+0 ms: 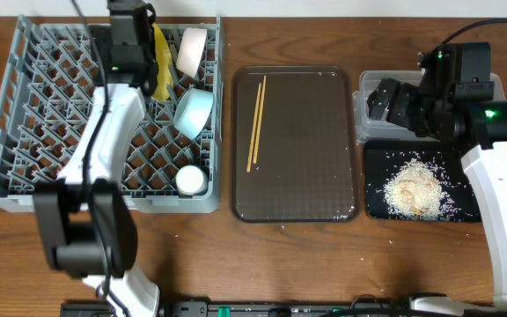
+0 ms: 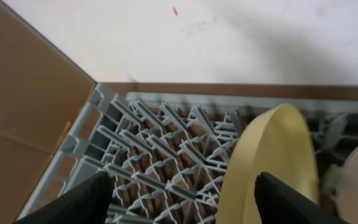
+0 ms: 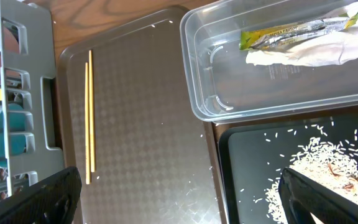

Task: Sort waste into correct bins and load items into the dishwasher
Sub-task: 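Release the plate and move the left gripper to the chopsticks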

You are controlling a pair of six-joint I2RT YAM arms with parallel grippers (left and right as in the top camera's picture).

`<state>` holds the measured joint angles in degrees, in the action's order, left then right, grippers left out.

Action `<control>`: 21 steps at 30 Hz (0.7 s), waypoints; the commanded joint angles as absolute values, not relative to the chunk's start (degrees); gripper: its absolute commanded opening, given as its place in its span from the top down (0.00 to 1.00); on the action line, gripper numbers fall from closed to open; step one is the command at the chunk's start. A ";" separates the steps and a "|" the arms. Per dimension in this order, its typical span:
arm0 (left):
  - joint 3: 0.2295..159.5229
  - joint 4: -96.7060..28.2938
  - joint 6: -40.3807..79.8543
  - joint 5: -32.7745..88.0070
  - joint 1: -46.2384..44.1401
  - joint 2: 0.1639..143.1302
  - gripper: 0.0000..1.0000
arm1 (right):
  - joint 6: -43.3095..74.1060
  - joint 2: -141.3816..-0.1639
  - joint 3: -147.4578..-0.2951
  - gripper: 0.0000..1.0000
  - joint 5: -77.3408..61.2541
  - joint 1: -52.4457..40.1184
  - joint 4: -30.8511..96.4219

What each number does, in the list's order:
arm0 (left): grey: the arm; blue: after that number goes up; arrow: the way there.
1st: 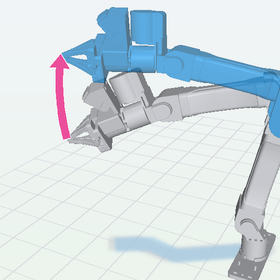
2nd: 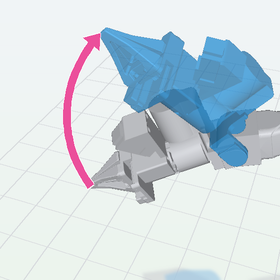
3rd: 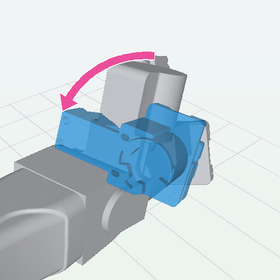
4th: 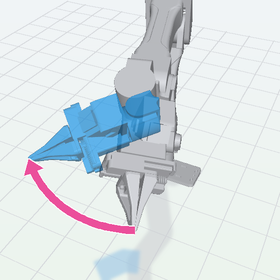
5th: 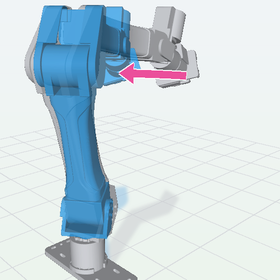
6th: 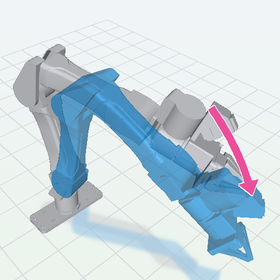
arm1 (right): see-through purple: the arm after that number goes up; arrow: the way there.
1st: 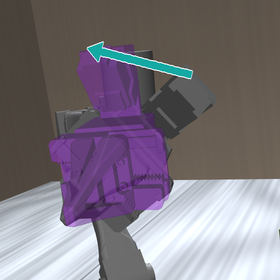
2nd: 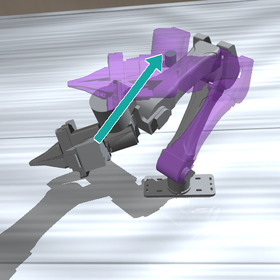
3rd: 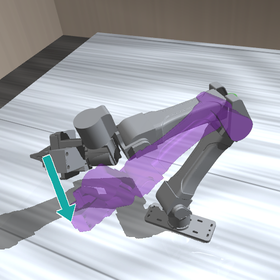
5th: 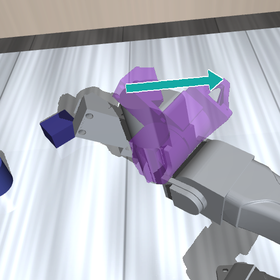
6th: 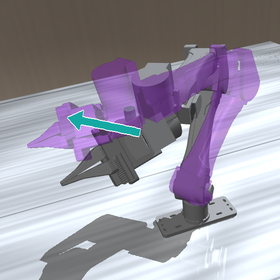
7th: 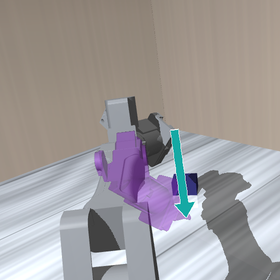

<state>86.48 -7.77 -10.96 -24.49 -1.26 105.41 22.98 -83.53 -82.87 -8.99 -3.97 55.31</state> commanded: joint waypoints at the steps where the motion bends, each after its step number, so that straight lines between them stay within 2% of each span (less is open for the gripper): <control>1: 86.76 -12.60 -2.52 -21.06 -2.52 96.29 0.25 | 22.63 -83.59 -83.02 0.01 -8.82 -4.14 55.31; 8: 86.76 -28.08 5.48 3.77 -8.62 89.52 0.27 | 22.63 -83.59 -83.02 0.01 -8.80 -4.14 55.31; 9: 86.76 -29.69 5.89 6.20 -11.05 90.13 0.30 | 22.63 -83.59 -83.02 0.01 -8.82 -4.14 55.31; 17: 88.01 -31.29 11.31 2.90 -23.75 97.17 0.31 | 22.63 -83.59 -83.02 0.01 -8.80 -4.14 55.31; 21: 88.92 -31.73 13.19 1.80 -27.22 102.15 0.31 | 22.63 -83.59 -83.02 0.01 -8.82 -4.14 55.31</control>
<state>87.07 -31.22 10.24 2.63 -26.06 99.72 22.98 -83.53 -82.85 -8.97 -3.97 55.31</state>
